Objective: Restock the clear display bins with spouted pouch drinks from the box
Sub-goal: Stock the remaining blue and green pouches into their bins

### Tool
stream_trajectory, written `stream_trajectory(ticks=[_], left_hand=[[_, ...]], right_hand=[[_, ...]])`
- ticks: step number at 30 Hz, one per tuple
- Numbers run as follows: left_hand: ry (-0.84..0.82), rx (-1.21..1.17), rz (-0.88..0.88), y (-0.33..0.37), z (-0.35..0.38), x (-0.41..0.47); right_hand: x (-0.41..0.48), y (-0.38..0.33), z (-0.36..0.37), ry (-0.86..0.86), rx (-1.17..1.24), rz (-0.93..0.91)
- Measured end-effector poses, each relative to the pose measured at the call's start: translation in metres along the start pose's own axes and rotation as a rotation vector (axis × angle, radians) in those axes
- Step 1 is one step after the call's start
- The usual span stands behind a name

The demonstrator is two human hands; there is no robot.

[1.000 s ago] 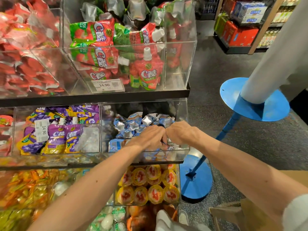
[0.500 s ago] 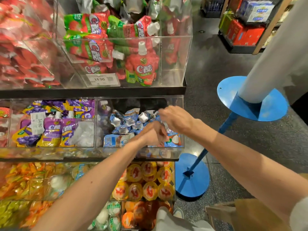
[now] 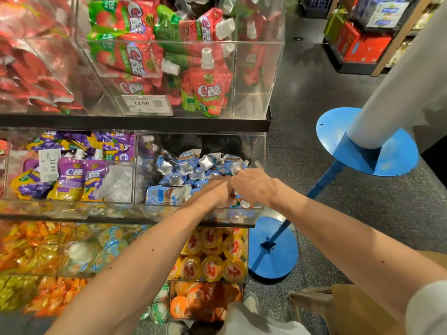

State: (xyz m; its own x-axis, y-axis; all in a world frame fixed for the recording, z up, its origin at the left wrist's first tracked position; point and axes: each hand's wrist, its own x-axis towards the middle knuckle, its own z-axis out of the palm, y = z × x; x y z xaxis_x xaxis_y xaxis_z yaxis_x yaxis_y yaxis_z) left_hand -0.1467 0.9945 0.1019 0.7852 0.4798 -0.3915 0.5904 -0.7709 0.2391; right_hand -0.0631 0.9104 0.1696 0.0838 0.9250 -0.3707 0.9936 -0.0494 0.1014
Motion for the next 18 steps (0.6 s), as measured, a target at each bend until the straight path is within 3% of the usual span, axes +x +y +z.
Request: stream_trajectory(ticks=[3,6,9,12,14,18], left_hand=[[0.051,-0.129,-0.009,0.001,-0.014,-0.017],[0.169,-0.381,0.002,0.000,-0.035,-0.045],[0.334,-0.534,0.078,0.015,-0.041,-0.075],[0.460,-0.694,0.323,0.055,-0.026,-0.105],[0.412,-0.757,0.476,0.095,-0.007,-0.116],[0.155,-0.729,0.753,0.194,0.053,-0.124]], right_hand=[[-0.009,-0.002,0.004,0.049,0.040,0.026],[-0.030,-0.003,0.005,0.192,0.243,0.082],[-0.072,-0.008,0.018,0.475,0.490,0.193],[-0.137,-0.023,0.055,0.778,0.717,0.452],[-0.189,-0.036,0.085,0.819,0.831,0.687],[-0.293,-0.062,0.152,0.772,0.929,1.111]])
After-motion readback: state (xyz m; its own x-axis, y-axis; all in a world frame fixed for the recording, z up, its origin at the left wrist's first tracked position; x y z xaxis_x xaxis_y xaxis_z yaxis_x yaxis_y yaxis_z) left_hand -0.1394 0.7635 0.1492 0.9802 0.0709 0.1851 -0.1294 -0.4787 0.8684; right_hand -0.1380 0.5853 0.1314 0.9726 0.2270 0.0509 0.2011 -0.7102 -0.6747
